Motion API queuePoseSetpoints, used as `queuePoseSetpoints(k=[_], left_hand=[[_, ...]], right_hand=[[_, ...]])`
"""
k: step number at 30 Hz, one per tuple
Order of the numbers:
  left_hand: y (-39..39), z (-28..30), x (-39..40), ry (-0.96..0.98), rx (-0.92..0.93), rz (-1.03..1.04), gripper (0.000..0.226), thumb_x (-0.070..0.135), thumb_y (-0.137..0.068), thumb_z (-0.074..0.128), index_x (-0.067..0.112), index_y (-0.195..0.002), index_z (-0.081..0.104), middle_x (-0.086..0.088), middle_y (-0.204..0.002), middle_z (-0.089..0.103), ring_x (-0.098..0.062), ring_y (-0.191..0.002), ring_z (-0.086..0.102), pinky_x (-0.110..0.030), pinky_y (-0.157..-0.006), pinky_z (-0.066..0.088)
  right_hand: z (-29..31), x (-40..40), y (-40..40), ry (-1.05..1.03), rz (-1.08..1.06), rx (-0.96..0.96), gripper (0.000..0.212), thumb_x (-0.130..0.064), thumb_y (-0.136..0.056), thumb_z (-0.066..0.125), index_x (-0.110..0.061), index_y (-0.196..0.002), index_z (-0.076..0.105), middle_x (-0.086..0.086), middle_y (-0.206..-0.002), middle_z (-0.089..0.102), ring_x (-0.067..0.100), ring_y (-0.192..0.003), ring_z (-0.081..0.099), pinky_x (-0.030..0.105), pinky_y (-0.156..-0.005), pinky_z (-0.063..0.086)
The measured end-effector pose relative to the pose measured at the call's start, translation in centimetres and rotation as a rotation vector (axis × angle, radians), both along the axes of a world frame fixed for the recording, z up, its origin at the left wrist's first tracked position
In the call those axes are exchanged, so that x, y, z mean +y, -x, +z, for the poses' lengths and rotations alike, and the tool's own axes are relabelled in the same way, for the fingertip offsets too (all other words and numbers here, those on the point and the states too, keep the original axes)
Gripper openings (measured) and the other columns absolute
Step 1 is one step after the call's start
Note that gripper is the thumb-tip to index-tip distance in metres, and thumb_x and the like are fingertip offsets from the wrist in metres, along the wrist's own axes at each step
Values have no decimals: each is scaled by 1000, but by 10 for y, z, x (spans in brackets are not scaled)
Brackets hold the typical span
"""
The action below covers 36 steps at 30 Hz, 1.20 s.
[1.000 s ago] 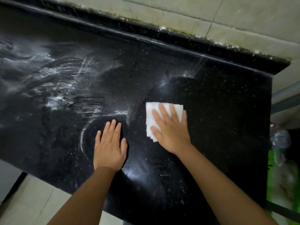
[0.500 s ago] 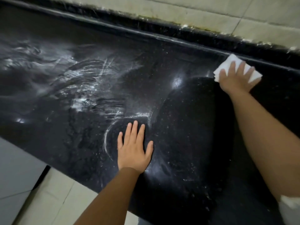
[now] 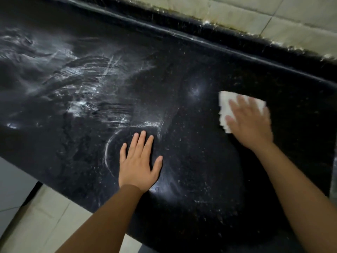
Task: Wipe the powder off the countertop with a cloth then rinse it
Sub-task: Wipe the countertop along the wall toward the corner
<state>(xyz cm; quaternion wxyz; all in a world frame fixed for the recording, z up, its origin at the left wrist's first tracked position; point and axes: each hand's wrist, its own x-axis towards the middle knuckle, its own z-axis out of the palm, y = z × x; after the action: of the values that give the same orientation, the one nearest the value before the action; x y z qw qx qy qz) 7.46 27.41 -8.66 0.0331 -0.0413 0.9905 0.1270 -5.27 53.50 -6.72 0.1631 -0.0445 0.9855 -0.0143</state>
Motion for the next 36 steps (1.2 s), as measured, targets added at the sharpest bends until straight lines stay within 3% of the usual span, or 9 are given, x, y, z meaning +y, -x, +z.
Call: queuePoseSetpoints(k=[4, 8, 14, 21, 25, 27, 31, 34, 36], left_hand=[[1, -1, 1, 1, 2, -6, 66, 50, -85, 29, 9, -133, 46, -2, -143, 25, -19, -133, 23, -37, -107, 3], [1, -3, 0, 63, -2, -29, 61, 48, -85, 33, 8, -128, 51, -11, -138, 45, -21, -131, 31, -41, -104, 11], [1, -5, 0, 31, 26, -16, 62, 48, -85, 33, 8, -129, 50, -5, -141, 34, -13, -133, 17, -39, -105, 7], [1, 0, 1, -2, 15, 22, 73, 56, -82, 19, 14, -139, 37, 6, -143, 11, -11, -136, 8, -32, -109, -6], [-1, 4, 2, -2, -12, 35, 79, 59, -78, 11, 17, -142, 30, 8, -143, 3, -7, -135, -2, -29, -108, -13], [-2, 4, 3, -16, -8, 41, 79, 60, -78, 11, 17, -143, 28, 8, -144, 4, -7, -135, -4, -26, -107, -16], [0, 4, 4, -38, -6, 50, 80, 59, -78, 13, 16, -142, 30, -1, -152, 16, -5, -135, -3, -27, -108, -14], [-1, 3, 3, -50, -1, 51, 80, 60, -77, 13, 17, -143, 29, -1, -153, 17, -3, -134, -4, -29, -110, -11], [-2, 2, 3, -47, 2, 53, 79, 59, -78, 13, 17, -143, 30, -1, -153, 17, -3, -134, -4, -30, -111, -10]], right_hand=[[7, 56, 34, 45, -417, 51, 54, -44, -98, 18, -25, -149, 11, -3, -157, 1, 23, -144, -2, 52, -114, -1], [5, 28, 88, 46, -523, 62, 55, -45, -99, 15, -26, -149, 5, -2, -157, -4, 27, -144, -8, 56, -112, -6], [-1, -82, 117, 90, -163, 5, 55, -48, -98, 14, -30, -148, 0, -5, -157, -10, 26, -144, -11, 56, -110, -9], [-4, -132, 53, 150, 328, -34, 54, -46, -98, 19, -31, -148, 5, -6, -157, -6, 22, -144, -11, 52, -112, -10], [-14, -75, -43, 158, 540, 102, 55, -47, -90, 28, -20, -133, 49, 7, -141, 47, 35, -130, 41, 56, -104, 22], [-15, -33, -79, 72, 505, 60, 54, -49, -96, 14, -24, -130, 47, 5, -134, 54, 31, -126, 40, 52, -100, 25], [0, 19, -76, -1, 286, -2, 71, -58, -90, -4, -26, -141, 35, 2, -147, 39, 27, -137, 28, 51, -109, 16], [0, 4, -27, 6, 29, -17, 62, -55, -92, 7, -29, -148, 9, -4, -157, -2, 22, -144, -5, 51, -113, -3], [-4, -31, 1, -4, 30, 16, 55, -45, -98, 16, -27, -149, 4, -2, -157, -5, 24, -144, -7, 55, -112, -3]])
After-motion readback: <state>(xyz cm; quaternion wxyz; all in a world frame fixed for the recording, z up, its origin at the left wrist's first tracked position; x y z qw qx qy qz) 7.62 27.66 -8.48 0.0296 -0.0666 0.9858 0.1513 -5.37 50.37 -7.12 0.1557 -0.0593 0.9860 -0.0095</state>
